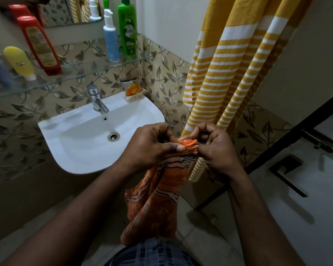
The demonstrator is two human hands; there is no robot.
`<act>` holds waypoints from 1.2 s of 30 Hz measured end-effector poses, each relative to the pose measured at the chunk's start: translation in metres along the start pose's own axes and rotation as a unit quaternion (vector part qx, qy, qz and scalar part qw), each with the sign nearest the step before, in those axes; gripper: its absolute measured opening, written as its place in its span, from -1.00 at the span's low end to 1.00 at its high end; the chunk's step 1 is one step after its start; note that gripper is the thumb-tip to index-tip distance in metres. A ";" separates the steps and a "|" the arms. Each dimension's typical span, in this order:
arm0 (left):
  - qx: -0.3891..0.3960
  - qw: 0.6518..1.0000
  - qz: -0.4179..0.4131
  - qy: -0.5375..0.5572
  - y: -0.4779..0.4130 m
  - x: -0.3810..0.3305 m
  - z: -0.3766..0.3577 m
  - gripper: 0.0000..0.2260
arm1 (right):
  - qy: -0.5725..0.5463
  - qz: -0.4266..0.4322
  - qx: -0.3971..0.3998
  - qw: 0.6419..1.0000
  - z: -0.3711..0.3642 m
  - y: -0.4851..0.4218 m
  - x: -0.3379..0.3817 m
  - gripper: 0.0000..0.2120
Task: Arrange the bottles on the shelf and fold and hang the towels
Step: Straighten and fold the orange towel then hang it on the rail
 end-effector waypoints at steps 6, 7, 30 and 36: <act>-0.006 0.999 -0.035 -0.015 -0.002 0.000 0.000 -0.81 | -0.038 0.012 -0.030 0.999 0.000 0.001 -0.007 -0.71; -0.012 0.999 -0.036 -0.014 -0.001 -0.001 -0.001 -0.81 | -0.030 0.015 -0.033 0.999 0.001 0.002 -0.008 -0.72; -0.028 0.999 -0.035 0.001 0.006 0.002 0.002 -0.84 | -0.001 0.003 -0.044 0.999 0.003 0.005 -0.007 -0.74; -0.029 0.999 -0.017 0.019 0.006 0.003 0.004 -0.82 | 0.002 0.005 -0.024 1.000 0.002 0.006 -0.006 -0.74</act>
Point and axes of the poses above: each hand's wrist, its own y-axis away from the middle knuckle, its own z-axis out of the back of the hand, x = y × z, the point moved 2 cm from there along -y, towards the middle knuckle, and after that the axes turned 2 degrees about -z, right-handed, at the moved point
